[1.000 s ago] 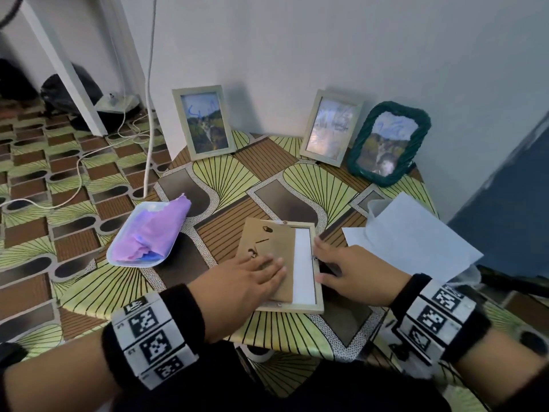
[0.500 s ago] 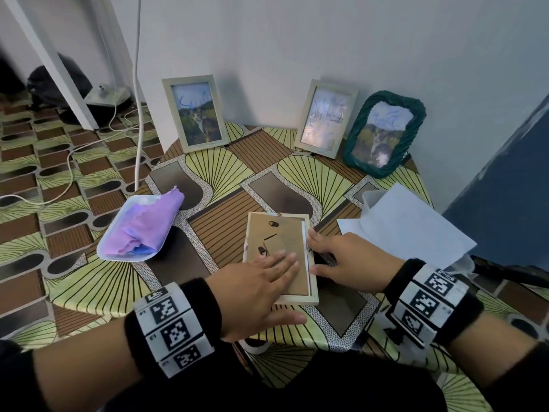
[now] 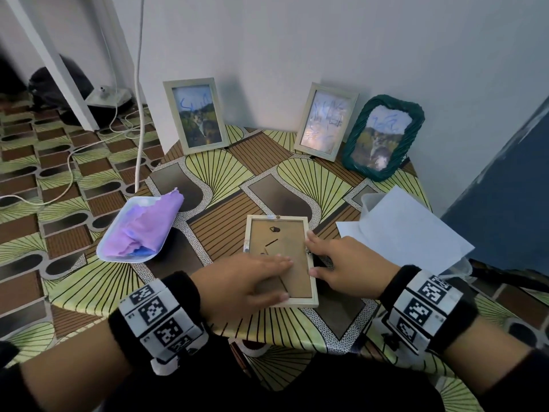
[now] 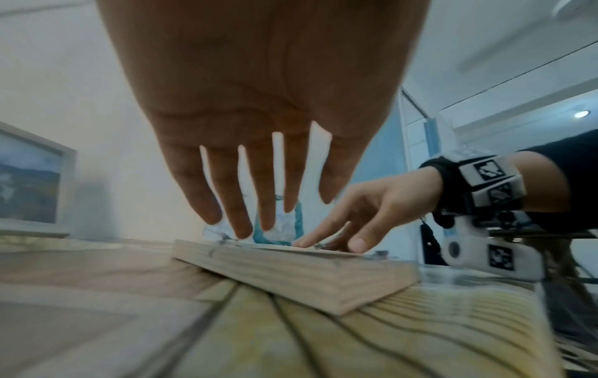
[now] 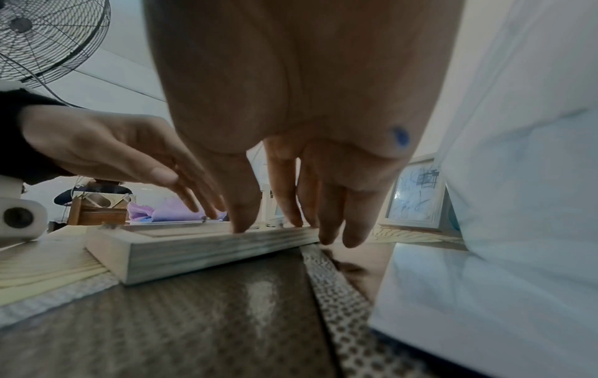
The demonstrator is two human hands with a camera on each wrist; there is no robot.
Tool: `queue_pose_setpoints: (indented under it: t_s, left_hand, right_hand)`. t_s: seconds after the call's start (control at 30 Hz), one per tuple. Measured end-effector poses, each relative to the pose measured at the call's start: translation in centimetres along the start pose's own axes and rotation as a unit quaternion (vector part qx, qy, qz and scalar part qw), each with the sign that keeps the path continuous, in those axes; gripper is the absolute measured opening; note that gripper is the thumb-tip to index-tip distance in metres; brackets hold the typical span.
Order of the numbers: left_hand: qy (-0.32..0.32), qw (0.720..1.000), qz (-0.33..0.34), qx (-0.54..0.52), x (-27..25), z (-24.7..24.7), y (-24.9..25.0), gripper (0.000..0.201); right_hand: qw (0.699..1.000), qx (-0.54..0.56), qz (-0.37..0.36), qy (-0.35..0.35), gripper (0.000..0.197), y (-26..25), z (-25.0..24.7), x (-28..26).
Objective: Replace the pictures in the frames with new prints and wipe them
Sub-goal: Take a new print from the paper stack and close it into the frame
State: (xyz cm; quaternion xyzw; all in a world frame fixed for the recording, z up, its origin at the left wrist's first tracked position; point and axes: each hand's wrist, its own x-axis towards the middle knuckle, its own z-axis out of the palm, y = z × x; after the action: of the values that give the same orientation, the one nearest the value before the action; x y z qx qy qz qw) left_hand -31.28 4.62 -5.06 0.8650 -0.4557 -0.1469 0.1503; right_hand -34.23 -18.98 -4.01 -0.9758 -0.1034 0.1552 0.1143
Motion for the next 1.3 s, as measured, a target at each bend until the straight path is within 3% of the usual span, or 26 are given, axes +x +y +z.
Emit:
queue_pose_setpoints:
  t_s: [0.1,0.17,0.37,0.43,0.57,0.7,0.97,1.13,1.3]
  left_hand:
    - [0.157,0.987,-0.03,0.016,-0.7,-0.5,-1.2,0.044]
    - [0.192,0.977,-0.079,0.053,-1.3,-1.2,-2.2,0.046]
    - [-0.042,0.982,-0.151,0.107,-1.6,-1.1,-4.0,0.086]
    - [-0.041,0.98,-0.154,0.119,-1.6,-1.0,-3.8,0.088]
    - [0.02,0.981,-0.135,0.141,-2.0,-0.7,-3.7,0.089]
    - [0.056,0.987,-0.12,0.092,-2.2,-0.7,-4.1,0.088]
    - [0.075,0.986,-0.116,0.093,-2.6,-0.3,-4.1,0.08]
    - [0.045,0.99,-0.107,0.079,-2.4,-0.3,-3.8,0.069]
    - [0.03,0.986,-0.09,0.14,-2.2,0.3,-3.4,0.063]
  right_hand:
    - [0.999,0.037,-0.01,0.021,0.054,0.0,0.0,-0.4]
    - [0.998,0.049,-0.014,0.035,0.047,0.0,-0.1,-0.6]
    - [0.998,0.039,-0.004,0.048,0.049,0.1,0.0,-0.6]
    - [0.998,0.023,0.006,0.051,0.052,0.1,0.1,-0.6]
    - [0.997,0.018,0.009,0.077,0.047,0.1,0.4,-0.8]
    - [0.996,0.024,0.004,0.083,0.045,-0.2,0.5,-1.2]
    - [0.996,-0.004,0.0,0.086,0.04,-0.5,1.1,-1.3]
    - [0.995,0.001,-0.007,0.095,0.034,-0.4,1.4,-1.0]
    - [0.996,0.006,-0.018,0.091,0.032,-0.4,1.3,-1.0]
